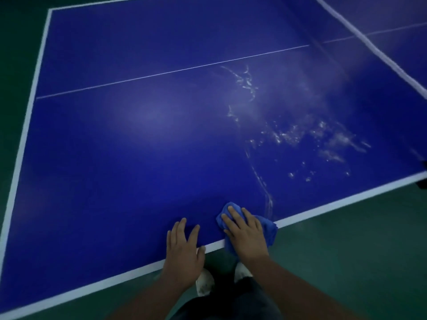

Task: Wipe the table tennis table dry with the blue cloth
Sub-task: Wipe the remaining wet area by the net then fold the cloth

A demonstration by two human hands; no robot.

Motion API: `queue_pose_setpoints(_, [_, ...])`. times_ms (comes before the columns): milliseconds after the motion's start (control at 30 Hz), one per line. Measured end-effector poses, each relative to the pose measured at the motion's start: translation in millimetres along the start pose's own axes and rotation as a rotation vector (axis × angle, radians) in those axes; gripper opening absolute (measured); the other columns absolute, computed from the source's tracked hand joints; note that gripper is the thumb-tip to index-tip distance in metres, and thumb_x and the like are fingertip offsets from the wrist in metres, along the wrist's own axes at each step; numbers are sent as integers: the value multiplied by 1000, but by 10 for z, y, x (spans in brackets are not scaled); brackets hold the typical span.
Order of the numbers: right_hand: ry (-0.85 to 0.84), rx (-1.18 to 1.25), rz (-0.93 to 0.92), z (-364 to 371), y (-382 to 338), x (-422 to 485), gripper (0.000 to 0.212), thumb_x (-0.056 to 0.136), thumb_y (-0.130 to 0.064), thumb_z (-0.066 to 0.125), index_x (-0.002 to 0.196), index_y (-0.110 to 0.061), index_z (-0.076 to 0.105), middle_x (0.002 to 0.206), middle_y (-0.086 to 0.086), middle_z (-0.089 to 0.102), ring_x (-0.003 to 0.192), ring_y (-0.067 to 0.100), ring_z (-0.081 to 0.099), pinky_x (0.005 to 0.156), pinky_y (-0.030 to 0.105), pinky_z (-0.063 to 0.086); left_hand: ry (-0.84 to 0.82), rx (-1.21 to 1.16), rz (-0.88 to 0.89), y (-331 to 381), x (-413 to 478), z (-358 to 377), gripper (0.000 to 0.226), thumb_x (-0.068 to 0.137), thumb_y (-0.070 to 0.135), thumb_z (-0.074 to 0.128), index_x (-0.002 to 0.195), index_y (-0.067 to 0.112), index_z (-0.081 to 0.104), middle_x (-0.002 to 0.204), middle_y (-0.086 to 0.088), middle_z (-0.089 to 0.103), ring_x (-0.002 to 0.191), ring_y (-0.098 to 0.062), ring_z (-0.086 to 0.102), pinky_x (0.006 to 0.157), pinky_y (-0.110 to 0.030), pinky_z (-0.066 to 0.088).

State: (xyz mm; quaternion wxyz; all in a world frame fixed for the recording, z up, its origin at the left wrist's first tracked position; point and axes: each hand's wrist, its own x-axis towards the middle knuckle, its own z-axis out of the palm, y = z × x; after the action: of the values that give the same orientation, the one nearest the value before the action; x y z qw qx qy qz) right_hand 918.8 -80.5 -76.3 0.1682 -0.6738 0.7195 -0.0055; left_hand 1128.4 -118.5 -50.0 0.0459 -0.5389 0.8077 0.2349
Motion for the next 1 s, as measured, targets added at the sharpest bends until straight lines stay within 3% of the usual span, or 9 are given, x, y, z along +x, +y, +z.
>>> queue_pose_setpoints(133, [95,-53,104,73,815,-301,53,82,-21,46,134,-23,48,142,7,57,108,36,54,78,44,50,-51,51,73,57,87,-104,60,104,43,39,158,22,24,165,-14,-3,153,-32,-6,117,-40,-14])
queue_pose_setpoints(333, [436,258,963,-643,2115,-985,30,100,-19,42,125,-15,58,134,11,54,98,42,51,78,44,46,-67,92,126,302,240,-185,61,105,44,39,158,21,21,165,-14,-6,153,-31,-8,119,-41,-12])
queue_pose_setpoints(467, [494,180,858,-691,1930,-783,45,92,-8,32,129,-8,59,139,16,53,110,41,57,87,46,49,-91,53,109,422,272,-137,61,104,45,40,158,23,21,165,-12,-8,153,-30,-9,122,-43,-7])
queue_pose_setpoints(533, [473,210,509,-433,1466,-534,41,94,-6,40,129,2,60,141,24,51,125,46,52,104,55,42,-94,42,109,483,266,-113,62,104,45,42,158,22,23,165,-12,-8,153,-30,-9,123,-44,-5])
queue_pose_setpoints(567, [674,334,169,-434,1141,-389,41,94,-7,42,131,2,58,145,24,45,130,45,47,110,51,35,-95,40,106,495,258,-116,62,104,44,42,158,22,23,165,-12,-8,153,-30,-8,123,-44,-5])
queue_pose_setpoints(600, [550,-25,246,-322,821,-261,41,94,-11,46,133,-3,58,148,20,42,129,42,47,108,46,35,-101,42,98,494,256,-120,62,104,44,42,158,23,22,165,-12,-8,153,-30,-9,123,-44,-5])
queue_pose_setpoints(767, [93,209,45,-33,-319,-42,49,82,-47,57,130,-37,56,144,-8,54,119,27,49,82,38,55,-129,140,63,422,292,-167,61,103,49,40,157,27,21,166,-9,-11,153,-29,-7,123,-44,0])
queue_pose_setpoints(900, [85,74,121,151,127,-144,46,82,-36,49,127,-37,58,142,-6,55,110,30,58,74,39,56,-127,149,69,247,372,-153,62,102,48,43,157,28,22,166,-10,-8,153,-29,-3,124,-45,4])
queue_pose_setpoints(1000, [144,-64,356,-134,809,-182,53,94,-22,45,146,-30,39,159,0,33,122,35,51,87,42,51,-127,159,101,143,406,-137,62,103,47,42,158,28,21,165,-11,-8,153,-30,-4,125,-46,2])
